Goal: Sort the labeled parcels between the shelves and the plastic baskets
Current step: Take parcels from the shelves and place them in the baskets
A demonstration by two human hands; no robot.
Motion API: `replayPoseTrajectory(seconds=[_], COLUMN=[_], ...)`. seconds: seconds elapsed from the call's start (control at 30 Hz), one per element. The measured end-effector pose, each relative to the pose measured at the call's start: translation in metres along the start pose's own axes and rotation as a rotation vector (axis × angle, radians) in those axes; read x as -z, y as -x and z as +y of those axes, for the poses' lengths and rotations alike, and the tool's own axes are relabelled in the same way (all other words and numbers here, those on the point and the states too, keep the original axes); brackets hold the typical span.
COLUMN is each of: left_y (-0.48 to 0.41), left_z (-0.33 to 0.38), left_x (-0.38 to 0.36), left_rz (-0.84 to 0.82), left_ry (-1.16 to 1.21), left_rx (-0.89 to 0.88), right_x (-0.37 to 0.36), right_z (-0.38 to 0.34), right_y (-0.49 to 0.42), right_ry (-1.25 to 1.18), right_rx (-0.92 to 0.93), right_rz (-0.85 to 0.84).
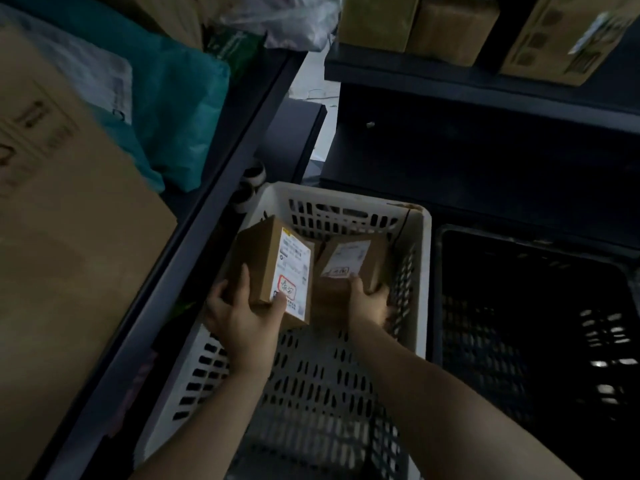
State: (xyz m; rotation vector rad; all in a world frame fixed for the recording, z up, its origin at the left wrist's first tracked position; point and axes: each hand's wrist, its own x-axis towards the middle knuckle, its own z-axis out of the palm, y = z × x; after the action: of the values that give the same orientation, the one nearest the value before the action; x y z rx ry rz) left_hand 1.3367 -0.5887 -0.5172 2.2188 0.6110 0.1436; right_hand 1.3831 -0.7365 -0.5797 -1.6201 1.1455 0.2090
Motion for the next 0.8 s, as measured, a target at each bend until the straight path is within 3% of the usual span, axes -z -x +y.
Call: replayPoseTrajectory(seconds=[0.1, 0.23, 0.43, 0.53, 0.63, 0.8], left_y=[0.001, -0.002, -0.007, -0.004, 0.002, 0.028], left_z=[-0.017, -0.035, -0.036, -0.019, 0.006, 0.062], left_x=[-0.019, -0.038, -0.044, -0.038, -0.035, -0.048], left_rz=[-0.019, -0.054, -0.130, -0.140, -0.176, -0.207], left_ry=[-0.002, 0.042, 0.266, 0.396, 0.481, 0.637], left_rx=[-0.049, -0.057, 0.071, 0.042, 0.012, -0.046], right_x=[-0.015, -0.019, -0.014, 0.005, 0.035, 0.092], right_z=[0.023, 0.033, 0.008, -0.017, -0.037, -0.059], right_y=[-0.024, -0.053, -0.060, -0.036, -0.013, 0.004], right_ry=[-0.089, -0.015, 0.189, -0.022, -0.221, -0.180], right_rx=[0.026, -0.087, -0.030, 0.047, -0.009, 0.128], right_rz=[-0.092, -0.218, -0.223, -0.394, -0.603, -0.789])
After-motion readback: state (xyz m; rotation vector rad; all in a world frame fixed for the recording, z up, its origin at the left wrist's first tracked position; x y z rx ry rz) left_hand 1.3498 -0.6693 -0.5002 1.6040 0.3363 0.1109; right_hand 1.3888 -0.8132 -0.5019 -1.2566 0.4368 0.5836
